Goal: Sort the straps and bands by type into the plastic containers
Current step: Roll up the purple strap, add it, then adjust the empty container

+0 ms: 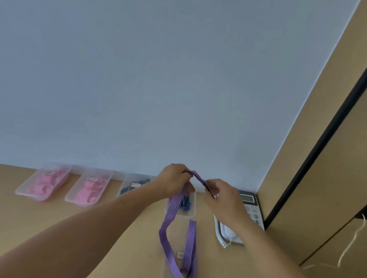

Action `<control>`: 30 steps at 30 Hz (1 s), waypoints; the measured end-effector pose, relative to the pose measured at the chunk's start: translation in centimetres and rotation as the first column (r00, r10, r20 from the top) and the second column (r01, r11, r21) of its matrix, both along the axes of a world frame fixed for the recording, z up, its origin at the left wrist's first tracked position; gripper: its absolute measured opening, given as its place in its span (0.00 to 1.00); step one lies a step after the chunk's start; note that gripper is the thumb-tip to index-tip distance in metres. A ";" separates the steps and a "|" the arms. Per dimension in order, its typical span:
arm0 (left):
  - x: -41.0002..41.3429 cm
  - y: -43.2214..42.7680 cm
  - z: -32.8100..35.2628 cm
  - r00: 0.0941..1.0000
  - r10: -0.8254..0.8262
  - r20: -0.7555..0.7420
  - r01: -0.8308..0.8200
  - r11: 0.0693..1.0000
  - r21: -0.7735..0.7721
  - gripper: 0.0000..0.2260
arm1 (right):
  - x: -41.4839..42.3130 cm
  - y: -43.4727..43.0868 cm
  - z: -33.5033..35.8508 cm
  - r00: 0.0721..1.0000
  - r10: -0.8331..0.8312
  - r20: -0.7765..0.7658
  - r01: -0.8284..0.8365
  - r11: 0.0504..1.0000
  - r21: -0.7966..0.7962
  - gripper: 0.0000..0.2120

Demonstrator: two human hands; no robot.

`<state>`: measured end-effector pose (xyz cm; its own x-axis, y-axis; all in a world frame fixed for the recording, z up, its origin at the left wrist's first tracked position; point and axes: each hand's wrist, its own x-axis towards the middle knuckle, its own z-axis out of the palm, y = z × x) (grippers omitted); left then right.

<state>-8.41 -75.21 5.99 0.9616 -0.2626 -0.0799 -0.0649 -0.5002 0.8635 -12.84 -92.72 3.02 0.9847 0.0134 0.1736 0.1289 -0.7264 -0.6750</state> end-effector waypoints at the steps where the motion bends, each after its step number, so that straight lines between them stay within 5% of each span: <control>1: 0.1 0.6 0.2 1.000 0.010 -0.010 -0.010 1.000 0.004 0.09 | 0.2 0.0 0.5 0.999 -0.016 0.034 0.017 1.000 -0.016 0.11; 4: 0.0 1.8 0.3 0.999 -0.021 -0.044 0.022 0.999 0.040 0.07 | 0.5 0.0 2.3 0.994 -0.015 0.111 0.017 1.000 -0.012 0.08; 7: -0.6 2.4 0.6 0.995 -0.073 0.073 0.060 0.985 0.163 0.10 | 0.3 0.7 4.4 0.996 0.082 0.044 -0.085 0.994 0.072 0.04; 10: -1.0 2.5 1.5 0.990 -0.089 0.114 0.088 0.996 0.013 0.05 | 0.3 1.8 6.3 0.995 0.089 0.048 -0.096 0.979 0.178 0.02; 15: -1.7 3.4 2.8 0.978 -0.159 -0.133 0.127 0.967 -0.222 0.06 | 0.3 2.8 8.7 0.993 0.033 0.114 -0.075 0.918 0.388 0.01; 20: -2.6 3.3 4.0 0.929 -0.211 -0.303 0.090 0.925 -0.370 0.09 | -0.4 3.5 8.8 0.973 0.041 0.227 -0.085 0.979 0.186 0.09; 25: -1.6 3.5 5.3 0.857 -0.340 -0.386 -0.008 0.741 -0.671 0.19 | -0.6 4.1 7.5 0.952 0.057 0.301 -0.083 0.994 0.077 0.03; 30: -1.4 2.9 5.7 0.880 -0.351 -0.320 0.020 0.701 -0.713 0.10 | -1.2 4.1 6.2 0.920 0.037 0.391 -0.052 0.998 0.027 0.06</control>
